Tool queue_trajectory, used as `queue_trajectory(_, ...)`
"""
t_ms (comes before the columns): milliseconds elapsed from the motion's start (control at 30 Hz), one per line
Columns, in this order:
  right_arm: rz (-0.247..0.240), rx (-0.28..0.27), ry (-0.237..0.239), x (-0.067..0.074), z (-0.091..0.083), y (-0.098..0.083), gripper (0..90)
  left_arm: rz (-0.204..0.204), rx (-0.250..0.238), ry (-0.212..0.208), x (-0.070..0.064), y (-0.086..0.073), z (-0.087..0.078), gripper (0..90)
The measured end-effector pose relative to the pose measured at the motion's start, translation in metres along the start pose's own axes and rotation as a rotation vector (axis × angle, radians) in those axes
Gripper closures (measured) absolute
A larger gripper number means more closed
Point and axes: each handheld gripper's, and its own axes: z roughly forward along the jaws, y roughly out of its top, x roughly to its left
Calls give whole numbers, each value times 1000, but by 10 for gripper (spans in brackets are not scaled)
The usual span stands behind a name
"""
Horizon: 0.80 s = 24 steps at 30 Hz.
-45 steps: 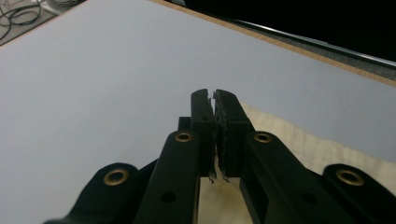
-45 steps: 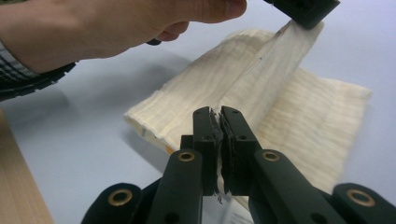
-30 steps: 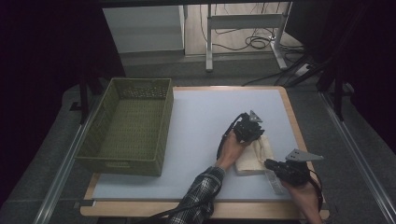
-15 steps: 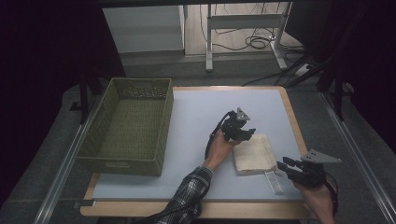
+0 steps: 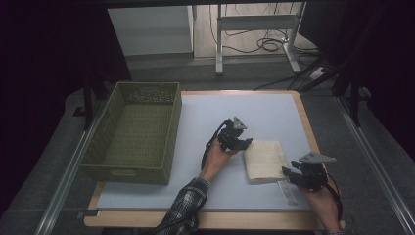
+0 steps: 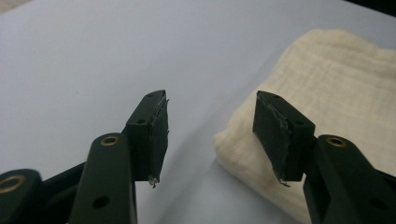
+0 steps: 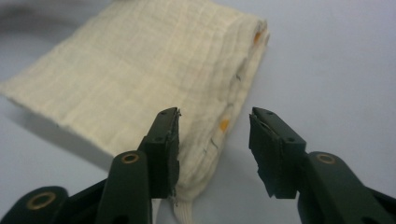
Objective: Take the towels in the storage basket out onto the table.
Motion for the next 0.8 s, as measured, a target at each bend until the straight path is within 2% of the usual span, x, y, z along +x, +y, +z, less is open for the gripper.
queue_trajectory(200,23,39,25,1,3,-8,482,7,31,9,-2,-7,7,456)
queue_trajectory(267,36,37,35,1,5,-9,488,15,50,18,0,-9,9,457)
queue_trajectory(333,67,37,52,1,7,-10,536,10,60,16,1,-12,11,457)
queue_trajectory(433,91,29,63,1,8,-12,568,-20,50,-25,4,-14,12,516)
queue_trajectory(533,102,42,58,0,8,-10,647,-82,44,-89,8,-16,14,614)
queue_trajectory(567,106,45,58,1,9,-10,686,-97,46,-96,9,-17,14,635)
queue_trajectory(633,116,54,94,2,9,-8,798,-105,54,-103,9,-16,14,645)
queue_trajectory(700,122,58,102,2,10,-8,818,-108,63,-121,8,-15,14,681)
queue_trajectory(767,129,60,110,2,10,-7,825,-107,70,-148,7,-14,14,778)
queue_trajectory(800,136,65,116,1,10,-7,827,-98,70,-144,5,-14,14,805)
